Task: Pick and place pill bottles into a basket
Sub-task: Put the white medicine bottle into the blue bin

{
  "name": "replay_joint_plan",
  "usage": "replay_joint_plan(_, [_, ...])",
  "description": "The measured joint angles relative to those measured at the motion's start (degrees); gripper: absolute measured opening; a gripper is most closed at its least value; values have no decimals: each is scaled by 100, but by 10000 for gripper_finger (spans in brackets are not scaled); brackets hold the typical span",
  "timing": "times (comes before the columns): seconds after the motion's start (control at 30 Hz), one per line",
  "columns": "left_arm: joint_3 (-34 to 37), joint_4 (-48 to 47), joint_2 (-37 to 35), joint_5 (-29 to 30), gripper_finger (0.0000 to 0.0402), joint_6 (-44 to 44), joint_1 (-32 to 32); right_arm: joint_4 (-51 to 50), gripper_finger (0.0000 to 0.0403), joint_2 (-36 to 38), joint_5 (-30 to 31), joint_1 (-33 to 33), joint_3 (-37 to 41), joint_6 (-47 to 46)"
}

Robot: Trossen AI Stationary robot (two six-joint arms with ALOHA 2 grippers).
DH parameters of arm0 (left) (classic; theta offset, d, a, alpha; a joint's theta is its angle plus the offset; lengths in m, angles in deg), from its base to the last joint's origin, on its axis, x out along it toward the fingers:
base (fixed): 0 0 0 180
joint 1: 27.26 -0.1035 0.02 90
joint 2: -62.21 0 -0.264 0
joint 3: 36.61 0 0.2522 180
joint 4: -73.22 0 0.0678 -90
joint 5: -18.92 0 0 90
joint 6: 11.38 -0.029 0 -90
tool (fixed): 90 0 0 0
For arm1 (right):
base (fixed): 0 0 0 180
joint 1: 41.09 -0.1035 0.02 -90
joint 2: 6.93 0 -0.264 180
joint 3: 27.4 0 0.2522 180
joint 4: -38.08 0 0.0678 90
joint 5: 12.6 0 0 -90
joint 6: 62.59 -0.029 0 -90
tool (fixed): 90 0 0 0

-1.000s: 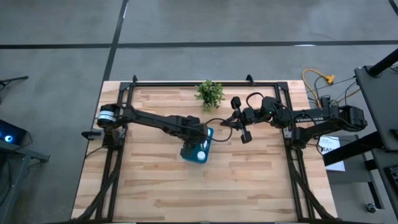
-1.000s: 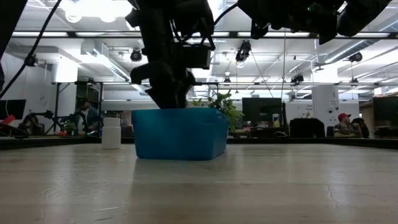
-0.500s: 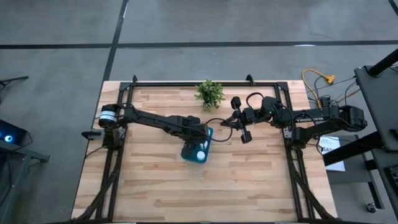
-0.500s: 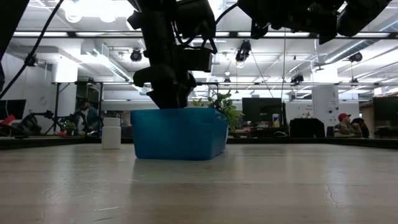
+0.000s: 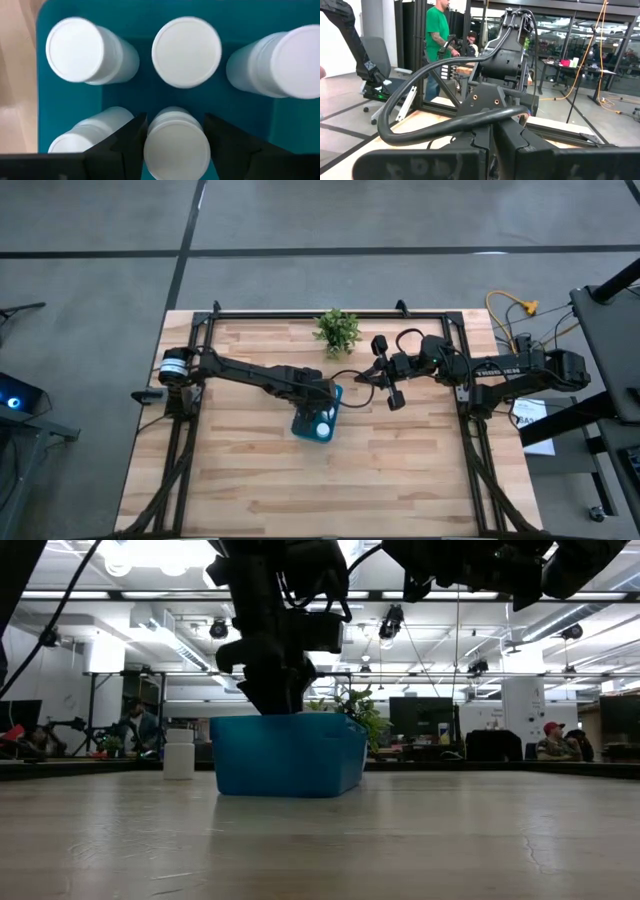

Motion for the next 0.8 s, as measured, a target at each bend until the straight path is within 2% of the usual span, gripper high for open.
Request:
replay_joint_plan(0.2, [-133,-33,-25,-80,173,10,0,0,9,0,-2,2,0,0])
replay_joint_plan(0.37, [-124,-29,-35,-408,173,104,0,-4,8,0,-1,0,0,-13])
replay_joint_plan(0.8, [-81,-47,-39,-343,174,129,-11,-4,8,0,-2,0,0,-33])
